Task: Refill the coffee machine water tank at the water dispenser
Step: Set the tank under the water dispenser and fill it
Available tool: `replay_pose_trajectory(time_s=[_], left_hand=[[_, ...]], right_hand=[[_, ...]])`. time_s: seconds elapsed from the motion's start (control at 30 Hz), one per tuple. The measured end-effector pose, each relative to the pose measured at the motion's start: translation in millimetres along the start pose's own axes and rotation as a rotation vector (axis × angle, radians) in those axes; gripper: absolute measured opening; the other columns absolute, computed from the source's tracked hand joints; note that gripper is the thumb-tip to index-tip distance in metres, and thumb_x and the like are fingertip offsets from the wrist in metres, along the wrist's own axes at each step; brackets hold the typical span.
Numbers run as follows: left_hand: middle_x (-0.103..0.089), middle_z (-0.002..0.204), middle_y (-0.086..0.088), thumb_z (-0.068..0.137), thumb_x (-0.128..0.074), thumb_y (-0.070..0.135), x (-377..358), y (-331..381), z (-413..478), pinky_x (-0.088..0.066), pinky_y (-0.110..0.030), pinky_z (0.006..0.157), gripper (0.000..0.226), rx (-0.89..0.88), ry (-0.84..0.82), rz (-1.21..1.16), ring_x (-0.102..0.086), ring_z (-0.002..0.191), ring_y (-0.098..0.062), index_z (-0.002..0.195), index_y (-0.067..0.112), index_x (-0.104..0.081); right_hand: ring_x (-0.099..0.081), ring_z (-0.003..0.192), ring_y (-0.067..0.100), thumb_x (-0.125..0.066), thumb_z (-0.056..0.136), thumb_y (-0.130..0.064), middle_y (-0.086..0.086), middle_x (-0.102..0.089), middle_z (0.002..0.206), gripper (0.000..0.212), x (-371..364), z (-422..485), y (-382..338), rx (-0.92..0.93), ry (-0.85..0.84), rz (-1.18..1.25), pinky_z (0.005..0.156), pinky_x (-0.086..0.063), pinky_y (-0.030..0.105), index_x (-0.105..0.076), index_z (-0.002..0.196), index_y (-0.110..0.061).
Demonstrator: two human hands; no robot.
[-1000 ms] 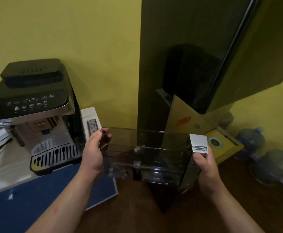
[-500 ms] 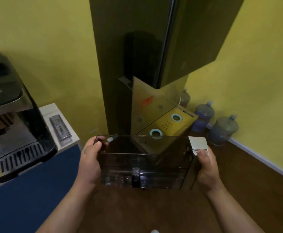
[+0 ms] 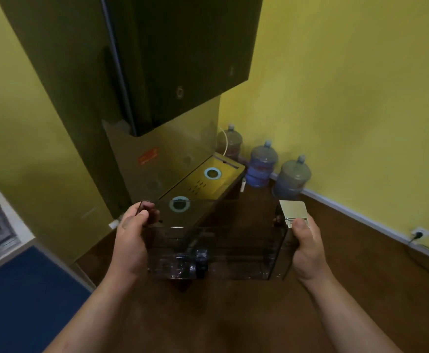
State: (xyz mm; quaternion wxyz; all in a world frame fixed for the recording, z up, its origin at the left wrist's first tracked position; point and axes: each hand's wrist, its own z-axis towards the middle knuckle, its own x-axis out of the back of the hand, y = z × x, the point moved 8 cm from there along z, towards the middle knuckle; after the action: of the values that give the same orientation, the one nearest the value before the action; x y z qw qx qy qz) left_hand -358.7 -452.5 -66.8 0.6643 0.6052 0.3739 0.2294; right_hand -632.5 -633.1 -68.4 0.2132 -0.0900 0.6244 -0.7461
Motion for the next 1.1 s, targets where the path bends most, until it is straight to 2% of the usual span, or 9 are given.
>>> replay_pose_trajectory(time_s=[0.1, 0.17, 0.23, 0.4, 0.5, 0.63, 0.8, 0.97, 1.1], left_hand=[[-0.065, 0.086, -0.004, 0.100, -0.038, 0.014, -47.7, -11.5, 3.9, -0.051, -0.019, 0.064, 0.029, -0.009, 0.024, -0.005, -0.064, 0.076, -0.008, 0.091, 0.017, -0.064], [-0.067, 0.088, -0.003, 0.093, -0.044, 0.026, -78.2, -19.8, 6.8, -0.048, -0.031, 0.074, 0.029, -0.001, 0.006, -0.007, -0.060, 0.085, -0.018, 0.085, 0.026, -0.072], [-0.066, 0.093, -0.007, 0.084, -0.046, 0.032, -105.0, -28.2, 10.5, -0.044, -0.040, 0.080, 0.029, 0.009, -0.001, -0.018, -0.058, 0.091, -0.023, 0.082, 0.030, -0.074], [-0.064, 0.096, -0.009, 0.082, -0.047, 0.032, -163.0, -39.6, 15.2, -0.042, -0.037, 0.084, 0.025, 0.007, 0.025, -0.018, -0.057, 0.098, -0.024, 0.081, 0.030, -0.072], [-0.063, 0.096, -0.010, 0.082, -0.046, 0.032, -190.0, -42.3, 21.4, -0.043, -0.035, 0.081, 0.023, 0.012, 0.033, 0.005, -0.058, 0.096, -0.023, 0.087, 0.025, -0.067], [-0.062, 0.097, -0.009, 0.081, -0.044, 0.032, -218.7, -47.4, 35.0, -0.043, -0.033, 0.075, 0.023, 0.022, 0.034, 0.024, -0.056, 0.092, -0.020, 0.089, 0.024, -0.064], [-0.063, 0.099, -0.010, 0.081, -0.046, 0.032, -240.3, -64.5, 70.2, -0.041, -0.044, 0.090, 0.027, 0.062, 0.064, 0.012, -0.057, 0.097, -0.023, 0.080, 0.033, -0.073], [-0.066, 0.098, -0.006, 0.083, -0.046, 0.033, -261.9, -81.4, 114.4, -0.046, -0.039, 0.083, 0.030, 0.091, 0.107, -0.013, -0.060, 0.095, -0.020, 0.079, 0.035, -0.075], [-0.073, 0.086, 0.000, 0.100, -0.043, 0.024, -271.0, -101.3, 156.4, -0.047, -0.033, 0.072, 0.025, 0.137, 0.209, -0.098, -0.069, 0.077, -0.010, 0.099, 0.022, -0.067]], right_hand=[[-0.065, 0.088, 0.030, -0.070, 0.063, -0.072, 0.017, -0.066, 0.097, 0.091, 45.5, 27.0, 1.9, 0.008, 0.029, -0.022, 0.078, -0.053, 0.034, -0.057, 0.113, 0.003], [-0.064, 0.088, 0.028, -0.068, 0.062, -0.075, 0.014, -0.067, 0.096, 0.087, 73.8, 44.9, 1.4, 0.012, 0.047, -0.032, 0.077, -0.052, 0.032, -0.059, 0.110, -0.003], [-0.063, 0.087, 0.032, -0.066, 0.066, -0.074, 0.018, -0.065, 0.095, 0.090, 97.8, 62.1, -1.1, 0.035, 0.029, -0.046, 0.077, -0.051, 0.032, -0.058, 0.110, 0.004], [-0.067, 0.084, 0.022, -0.067, 0.069, -0.068, 0.003, -0.072, 0.090, 0.081, 144.8, 94.9, -7.5, 0.052, -0.004, -0.018, 0.075, -0.053, 0.027, -0.059, 0.109, 0.002], [-0.068, 0.080, 0.020, -0.063, 0.077, -0.050, 0.001, -0.073, 0.085, 0.065, 163.5, 114.8, -4.7, 0.035, -0.035, -0.006, 0.072, -0.053, 0.025, -0.058, 0.105, 0.009], [-0.067, 0.084, 0.022, -0.067, 0.076, -0.051, 0.001, -0.073, 0.090, 0.048, 179.0, 142.5, 3.7, -0.002, -0.045, 0.042, 0.076, -0.054, 0.028, -0.066, 0.104, -0.012], [-0.064, 0.083, 0.031, -0.072, 0.067, -0.065, 0.010, -0.070, 0.087, 0.079, 192.5, 188.5, 23.5, -0.034, -0.031, 0.028, 0.081, -0.049, 0.039, -0.061, 0.107, 0.002], [-0.059, 0.102, 0.044, -0.070, 0.073, -0.055, 0.018, -0.066, 0.104, 0.055, 193.1, 254.3, 42.0, -0.013, -0.063, 0.034, 0.094, -0.044, 0.056, -0.066, 0.112, -0.016], [-0.066, 0.092, 0.025, -0.055, 0.076, -0.035, 0.002, -0.070, 0.097, 0.040, 178.0, 310.6, 52.2, -0.018, -0.165, 0.053, 0.080, -0.052, 0.033, -0.066, 0.109, -0.014]])
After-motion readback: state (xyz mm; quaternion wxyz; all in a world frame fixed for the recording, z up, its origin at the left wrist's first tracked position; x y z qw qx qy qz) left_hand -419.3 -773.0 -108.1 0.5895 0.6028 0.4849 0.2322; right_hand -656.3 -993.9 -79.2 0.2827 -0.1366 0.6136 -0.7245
